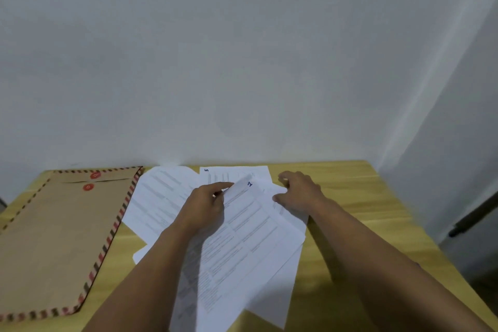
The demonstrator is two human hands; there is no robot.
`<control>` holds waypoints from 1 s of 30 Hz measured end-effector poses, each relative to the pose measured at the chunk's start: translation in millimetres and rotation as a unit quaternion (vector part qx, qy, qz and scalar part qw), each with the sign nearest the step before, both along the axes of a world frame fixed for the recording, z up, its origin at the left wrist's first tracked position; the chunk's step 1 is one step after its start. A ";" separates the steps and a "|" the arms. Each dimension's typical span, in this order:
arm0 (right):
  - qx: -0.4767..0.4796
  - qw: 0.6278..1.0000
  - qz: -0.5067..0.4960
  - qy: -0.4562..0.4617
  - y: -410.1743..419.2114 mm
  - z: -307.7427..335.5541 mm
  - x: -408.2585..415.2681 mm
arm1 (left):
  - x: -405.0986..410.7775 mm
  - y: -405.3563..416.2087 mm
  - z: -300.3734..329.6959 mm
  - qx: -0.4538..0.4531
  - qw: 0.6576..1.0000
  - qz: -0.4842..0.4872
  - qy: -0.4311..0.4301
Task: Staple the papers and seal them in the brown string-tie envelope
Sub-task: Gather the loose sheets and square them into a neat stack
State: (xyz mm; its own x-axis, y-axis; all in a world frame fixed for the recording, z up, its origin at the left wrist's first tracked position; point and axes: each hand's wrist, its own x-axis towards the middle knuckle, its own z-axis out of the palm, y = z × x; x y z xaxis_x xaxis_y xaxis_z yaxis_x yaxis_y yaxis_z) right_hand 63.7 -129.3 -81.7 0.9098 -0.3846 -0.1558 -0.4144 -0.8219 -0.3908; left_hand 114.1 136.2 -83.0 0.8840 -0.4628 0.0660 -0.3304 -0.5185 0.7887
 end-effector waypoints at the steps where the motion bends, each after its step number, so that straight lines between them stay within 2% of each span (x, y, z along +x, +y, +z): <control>1: 0.010 1.000 -0.006 0.006 -0.2 1.7 3.1 | 0.4 -0.7 -0.8 -0.008 1.000 0.003 0.002; 5: 0.034 0.999 -0.023 0.036 -5.0 4.5 10.9 | 4.1 0.2 -2.2 -0.020 1.000 0.006 0.009; 10: 0.082 0.996 -0.043 0.011 -8.5 -1.2 14.2 | 4.1 4.9 5.0 -0.016 1.000 0.012 -0.001; 13: 0.091 0.994 -0.042 -0.033 -9.3 -3.7 12.8 | 2.7 7.8 10.0 -0.014 1.000 0.006 -0.010; 21: 0.212 0.960 -0.011 -0.181 1.2 17.2 -3.3 | -4.6 9.0 28.9 -0.036 0.999 0.006 -0.034; 25: 0.291 0.929 -0.010 -0.227 4.3 43.2 -23.0 | -12.5 8.0 40.9 -0.061 0.997 0.007 -0.047; 30: 0.332 0.912 0.017 -0.239 7.5 71.4 -54.8 | -29.5 7.4 67.9 -0.095 0.993 0.013 -0.076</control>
